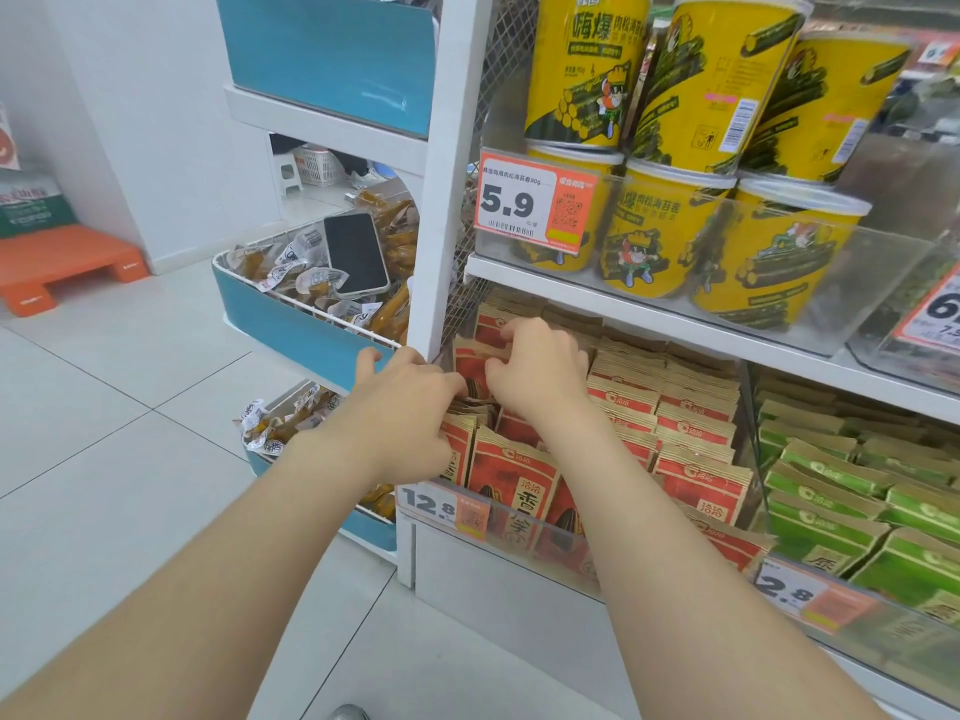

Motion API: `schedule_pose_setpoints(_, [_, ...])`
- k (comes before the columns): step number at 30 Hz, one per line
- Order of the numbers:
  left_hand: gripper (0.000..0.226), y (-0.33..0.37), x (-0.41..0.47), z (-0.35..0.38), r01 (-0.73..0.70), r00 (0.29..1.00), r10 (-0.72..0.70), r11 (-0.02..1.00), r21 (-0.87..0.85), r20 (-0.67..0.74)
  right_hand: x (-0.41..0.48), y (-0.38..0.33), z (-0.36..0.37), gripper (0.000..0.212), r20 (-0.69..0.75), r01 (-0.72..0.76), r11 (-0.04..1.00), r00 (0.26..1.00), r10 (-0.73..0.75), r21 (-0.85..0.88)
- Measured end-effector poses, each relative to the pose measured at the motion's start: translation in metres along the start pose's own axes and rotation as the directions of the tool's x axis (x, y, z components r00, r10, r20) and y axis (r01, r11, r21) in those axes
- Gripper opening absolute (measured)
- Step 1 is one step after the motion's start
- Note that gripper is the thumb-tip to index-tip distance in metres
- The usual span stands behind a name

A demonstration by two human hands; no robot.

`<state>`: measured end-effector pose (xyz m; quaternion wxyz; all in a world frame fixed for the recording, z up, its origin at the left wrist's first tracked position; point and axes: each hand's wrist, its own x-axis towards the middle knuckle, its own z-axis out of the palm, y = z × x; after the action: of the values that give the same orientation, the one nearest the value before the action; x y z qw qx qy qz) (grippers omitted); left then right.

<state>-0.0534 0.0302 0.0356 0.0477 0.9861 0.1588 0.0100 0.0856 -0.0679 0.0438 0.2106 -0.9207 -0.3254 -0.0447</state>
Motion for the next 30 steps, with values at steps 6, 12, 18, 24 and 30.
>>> schedule_pose_setpoints(6, [0.048,0.005,-0.004,-0.002,0.036,0.999,-0.036,0.999,0.011,0.018,0.001,0.000,0.003,0.026,0.043,0.042,0.998,0.998,-0.040,-0.047])
schedule_pose_setpoints(12, [0.052,0.010,-0.010,-0.006,0.064,0.998,-0.064,0.998,-0.016,0.013,-0.012,0.004,-0.016,0.024,-0.218,0.301,0.951,0.935,-0.279,0.075])
schedule_pose_setpoints(18, [0.066,0.030,-0.020,-0.023,0.126,0.958,-0.149,0.986,-0.107,-0.247,-0.032,0.019,-0.038,0.022,-0.621,0.470,0.873,0.725,-0.298,0.130])
schedule_pose_setpoints(24, [0.032,0.067,-0.025,-0.031,-0.019,0.785,-0.296,0.867,-0.498,-0.544,-0.071,0.035,-0.084,0.017,-0.790,0.502,0.792,0.612,-0.042,0.347])
schedule_pose_setpoints(30, [0.008,0.130,-0.035,-0.029,-0.315,0.766,-0.197,0.715,-0.624,-0.612,-0.107,0.053,-0.109,0.008,-0.498,0.284,0.584,0.832,0.244,0.761])
